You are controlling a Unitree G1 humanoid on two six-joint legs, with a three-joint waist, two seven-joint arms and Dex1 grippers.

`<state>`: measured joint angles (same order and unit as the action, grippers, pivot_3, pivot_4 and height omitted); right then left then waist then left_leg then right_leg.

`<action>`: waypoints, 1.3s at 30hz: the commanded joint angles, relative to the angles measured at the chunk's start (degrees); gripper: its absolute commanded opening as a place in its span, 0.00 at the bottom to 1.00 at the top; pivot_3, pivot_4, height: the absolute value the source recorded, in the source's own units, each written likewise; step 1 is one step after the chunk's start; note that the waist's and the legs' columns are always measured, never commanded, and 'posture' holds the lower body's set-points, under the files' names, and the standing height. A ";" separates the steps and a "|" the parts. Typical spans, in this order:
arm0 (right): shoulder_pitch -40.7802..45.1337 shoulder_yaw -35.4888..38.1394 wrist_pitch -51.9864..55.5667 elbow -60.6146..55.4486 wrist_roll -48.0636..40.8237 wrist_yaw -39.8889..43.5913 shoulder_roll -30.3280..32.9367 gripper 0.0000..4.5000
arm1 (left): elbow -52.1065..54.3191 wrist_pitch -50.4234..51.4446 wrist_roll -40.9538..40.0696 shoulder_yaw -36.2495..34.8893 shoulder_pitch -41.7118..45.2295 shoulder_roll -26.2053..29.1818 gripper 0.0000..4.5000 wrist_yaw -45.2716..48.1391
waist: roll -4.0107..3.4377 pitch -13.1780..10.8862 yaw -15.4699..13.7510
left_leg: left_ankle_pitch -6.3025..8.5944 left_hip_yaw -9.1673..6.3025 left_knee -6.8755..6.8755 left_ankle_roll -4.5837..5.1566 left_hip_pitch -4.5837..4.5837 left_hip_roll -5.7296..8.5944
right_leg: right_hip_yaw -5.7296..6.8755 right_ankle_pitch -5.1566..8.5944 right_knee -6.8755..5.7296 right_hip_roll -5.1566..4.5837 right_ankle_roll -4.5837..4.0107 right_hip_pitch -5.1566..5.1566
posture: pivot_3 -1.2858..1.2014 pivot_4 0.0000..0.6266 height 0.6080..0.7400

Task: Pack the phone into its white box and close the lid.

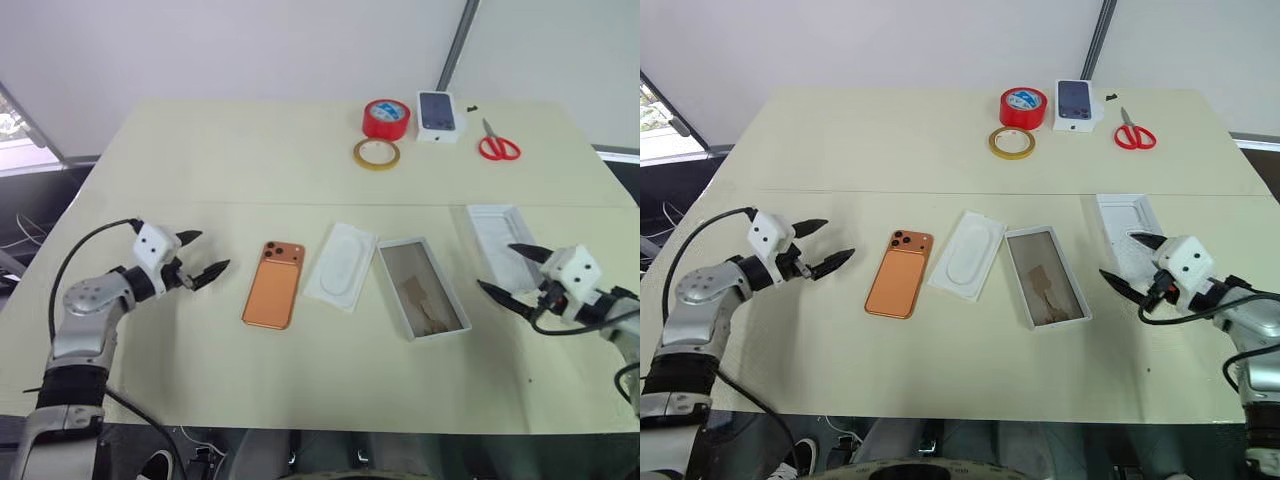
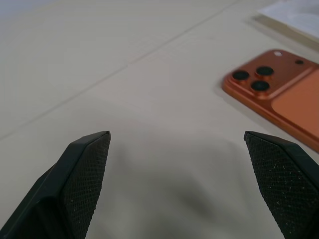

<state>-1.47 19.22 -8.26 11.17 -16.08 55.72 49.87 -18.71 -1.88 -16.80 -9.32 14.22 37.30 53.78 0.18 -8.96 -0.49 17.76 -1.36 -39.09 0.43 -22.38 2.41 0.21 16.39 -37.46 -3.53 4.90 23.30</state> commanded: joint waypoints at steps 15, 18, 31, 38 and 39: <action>-0.96 5.73 1.01 0.00 -2.84 2.06 2.44 0.99 | 3.33 -6.76 -2.49 -2.82 -2.87 1.98 1.00 5.08 | -0.01 0.01 0.10 | 0.00 0.00 0.01 0.00 0.02 -0.02 | -0.01 0.00 0.03 -0.01 0.00 -0.02 | 0.52 0.24 1.00; -0.57 5.54 1.10 0.02 -2.82 2.18 2.31 0.99 | 2.74 -7.72 -2.67 -2.84 -2.62 1.90 1.00 5.77 | -0.02 0.01 0.08 | 0.00 0.00 0.01 0.00 0.02 -0.02 | -0.01 0.00 0.03 -0.01 0.00 -0.02 | 0.52 0.24 1.00; -0.45 6.62 1.90 0.36 -3.75 3.94 3.23 0.99 | 1.97 -9.62 -3.19 -2.96 -1.24 2.51 1.00 7.36 | -0.02 0.01 -0.02 | 0.00 0.00 0.01 0.00 0.02 -0.02 | -0.01 0.00 0.04 -0.01 0.00 -0.03 | 0.52 0.24 1.00; -1.41 8.15 0.97 2.68 -3.03 4.09 4.55 0.99 | 4.13 -3.97 -2.83 -1.14 1.04 1.18 1.00 4.65 | -0.02 0.01 -0.12 | 0.01 0.00 0.01 0.01 0.01 -0.01 | 0.00 0.00 0.05 -0.01 0.00 -0.04 | 0.52 0.24 1.00; -1.56 8.34 1.37 2.27 -3.21 3.94 4.46 0.99 | 5.55 -1.15 -3.22 0.07 1.84 0.29 1.00 4.11 | -0.02 0.01 -0.15 | 0.01 0.00 0.01 0.02 0.01 -0.02 | 0.00 0.00 0.06 -0.01 0.00 -0.05 | 0.52 0.24 1.00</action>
<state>-3.11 25.23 -6.55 13.76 -18.77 59.94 52.98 -16.11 -5.55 -19.36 -10.09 14.83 38.04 58.99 0.16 -8.95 -0.64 17.78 -1.36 -39.08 0.46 -22.36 2.39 0.21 16.39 -37.40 -3.55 4.90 23.24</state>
